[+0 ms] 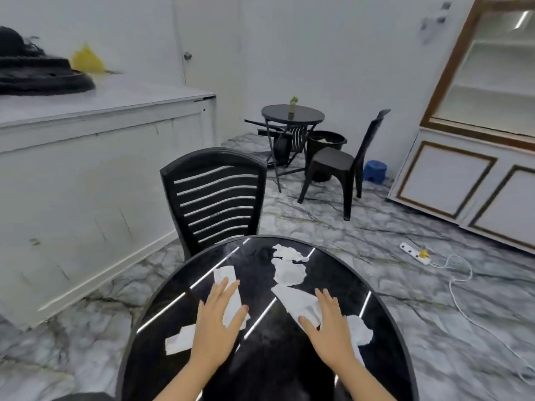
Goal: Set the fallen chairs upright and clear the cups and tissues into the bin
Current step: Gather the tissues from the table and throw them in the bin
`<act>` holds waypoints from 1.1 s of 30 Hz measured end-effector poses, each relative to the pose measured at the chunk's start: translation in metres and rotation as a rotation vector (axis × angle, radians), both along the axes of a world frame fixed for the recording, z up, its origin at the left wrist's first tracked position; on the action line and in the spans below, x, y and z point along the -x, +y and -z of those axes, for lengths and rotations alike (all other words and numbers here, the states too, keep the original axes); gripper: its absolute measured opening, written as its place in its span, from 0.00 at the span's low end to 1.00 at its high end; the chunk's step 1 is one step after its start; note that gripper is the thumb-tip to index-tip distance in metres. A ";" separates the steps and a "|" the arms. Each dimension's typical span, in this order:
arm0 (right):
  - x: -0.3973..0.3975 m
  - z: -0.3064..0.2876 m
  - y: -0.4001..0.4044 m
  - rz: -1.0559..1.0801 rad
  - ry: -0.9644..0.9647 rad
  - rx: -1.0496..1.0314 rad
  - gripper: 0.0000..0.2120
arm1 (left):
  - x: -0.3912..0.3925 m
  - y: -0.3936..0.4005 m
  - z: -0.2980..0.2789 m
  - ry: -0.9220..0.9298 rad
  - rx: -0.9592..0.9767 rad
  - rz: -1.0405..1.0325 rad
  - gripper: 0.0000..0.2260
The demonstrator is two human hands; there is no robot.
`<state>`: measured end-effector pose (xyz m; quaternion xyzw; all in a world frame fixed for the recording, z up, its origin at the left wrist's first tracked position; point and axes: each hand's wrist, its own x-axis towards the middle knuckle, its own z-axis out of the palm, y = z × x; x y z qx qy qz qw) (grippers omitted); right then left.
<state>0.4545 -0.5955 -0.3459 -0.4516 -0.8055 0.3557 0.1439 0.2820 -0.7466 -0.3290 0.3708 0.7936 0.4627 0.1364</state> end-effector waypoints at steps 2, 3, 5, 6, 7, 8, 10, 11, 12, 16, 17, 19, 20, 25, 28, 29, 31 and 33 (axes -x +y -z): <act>-0.010 0.006 0.007 0.038 -0.048 0.001 0.34 | -0.006 0.003 0.009 -0.009 0.027 -0.011 0.21; -0.014 0.009 0.010 0.058 -0.078 -0.006 0.34 | -0.008 0.004 0.014 -0.012 0.042 -0.026 0.21; -0.017 0.016 0.017 0.101 -0.137 -0.025 0.35 | -0.008 0.006 0.025 -0.004 0.092 -0.074 0.21; -0.016 0.019 0.019 0.125 -0.169 -0.039 0.35 | -0.006 0.006 0.031 0.004 0.120 -0.105 0.22; -0.015 0.023 0.021 0.150 -0.201 -0.052 0.36 | -0.002 0.006 0.037 0.015 0.151 -0.139 0.23; -0.012 0.027 0.021 0.173 -0.226 -0.059 0.36 | 0.001 0.005 0.042 0.031 0.188 -0.175 0.24; -0.006 0.035 0.022 0.196 -0.263 -0.051 0.36 | 0.007 0.005 0.052 0.073 0.273 -0.248 0.26; -0.002 0.039 0.023 0.196 -0.276 -0.040 0.37 | 0.009 0.005 0.056 0.083 0.310 -0.287 0.27; 0.002 0.043 0.023 0.192 -0.286 -0.030 0.37 | 0.010 0.006 0.059 0.084 0.344 -0.327 0.29; 0.023 0.055 0.023 0.199 -0.321 -0.025 0.38 | 0.014 0.010 0.070 0.089 0.505 -0.429 0.34; 0.028 0.056 0.024 0.196 -0.337 -0.040 0.39 | 0.014 0.012 0.071 0.100 0.555 -0.441 0.36; 0.038 0.059 0.025 0.180 -0.357 -0.065 0.40 | 0.015 0.014 0.075 0.130 0.635 -0.448 0.39; 0.042 0.060 0.026 0.172 -0.363 -0.071 0.39 | 0.015 0.015 0.076 0.145 0.660 -0.445 0.40; 0.048 0.067 0.027 0.149 -0.369 -0.137 0.35 | 0.015 0.015 0.081 0.177 0.708 -0.413 0.41; 0.045 0.070 0.026 0.113 -0.359 -0.161 0.32 | 0.016 0.014 0.083 0.191 0.703 -0.400 0.43; 0.044 0.069 0.025 0.098 -0.354 -0.167 0.31 | 0.016 0.013 0.083 0.203 0.706 -0.398 0.43; 0.042 0.068 0.024 0.065 -0.336 -0.172 0.29 | 0.016 0.013 0.082 0.232 0.712 -0.395 0.44; 0.039 0.066 0.020 0.047 -0.295 -0.156 0.26 | 0.016 0.012 0.080 0.246 0.696 -0.392 0.48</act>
